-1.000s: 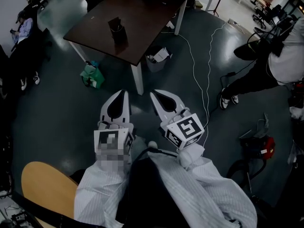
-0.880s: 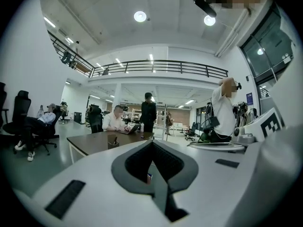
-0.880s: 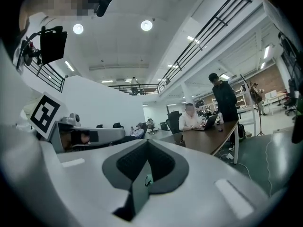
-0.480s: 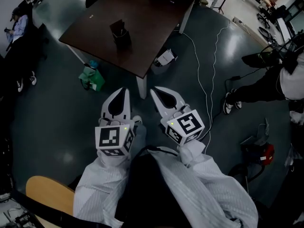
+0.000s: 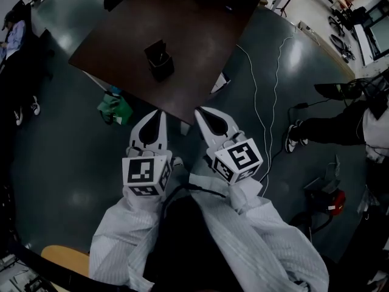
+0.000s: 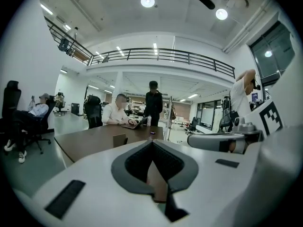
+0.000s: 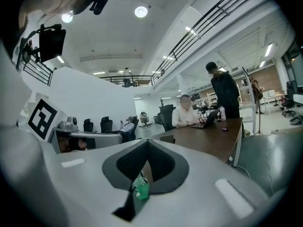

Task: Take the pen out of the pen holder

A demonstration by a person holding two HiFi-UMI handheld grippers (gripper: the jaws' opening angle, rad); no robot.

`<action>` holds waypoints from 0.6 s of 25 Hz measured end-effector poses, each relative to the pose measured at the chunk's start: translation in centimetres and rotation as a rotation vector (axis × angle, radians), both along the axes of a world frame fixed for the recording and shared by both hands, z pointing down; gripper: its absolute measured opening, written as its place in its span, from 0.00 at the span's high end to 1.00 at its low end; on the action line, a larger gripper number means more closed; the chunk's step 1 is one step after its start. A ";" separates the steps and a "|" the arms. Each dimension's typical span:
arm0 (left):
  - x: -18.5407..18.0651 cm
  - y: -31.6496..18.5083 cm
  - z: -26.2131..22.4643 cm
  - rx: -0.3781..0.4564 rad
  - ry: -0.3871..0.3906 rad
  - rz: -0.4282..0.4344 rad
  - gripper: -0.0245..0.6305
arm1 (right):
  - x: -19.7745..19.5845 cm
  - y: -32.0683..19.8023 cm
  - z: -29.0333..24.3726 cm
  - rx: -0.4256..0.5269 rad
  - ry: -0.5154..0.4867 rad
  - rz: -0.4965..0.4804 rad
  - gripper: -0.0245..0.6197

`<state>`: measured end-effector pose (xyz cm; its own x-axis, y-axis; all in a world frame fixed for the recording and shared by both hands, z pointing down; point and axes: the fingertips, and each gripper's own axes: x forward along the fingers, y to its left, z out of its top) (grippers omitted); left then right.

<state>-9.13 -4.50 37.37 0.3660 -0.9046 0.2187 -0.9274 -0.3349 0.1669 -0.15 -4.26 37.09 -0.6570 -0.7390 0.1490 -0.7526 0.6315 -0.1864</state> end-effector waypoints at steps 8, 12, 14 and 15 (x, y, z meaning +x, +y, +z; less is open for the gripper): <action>-0.5 -8.2 3.9 -0.078 -0.003 -0.069 0.96 | 0.4 -8.8 3.9 -0.083 0.000 -0.041 0.96; -0.3 -13.3 4.6 -0.092 -0.015 -0.167 0.96 | 0.7 -14.5 4.4 -0.092 -0.002 -0.139 0.96; 0.0 -15.9 4.6 -0.101 -0.019 -0.220 0.96 | 1.1 -17.4 4.2 -0.092 -0.005 -0.195 0.96; 0.2 -17.1 4.6 -0.104 -0.022 -0.249 0.96 | 1.3 -18.7 4.1 -0.092 -0.006 -0.224 0.96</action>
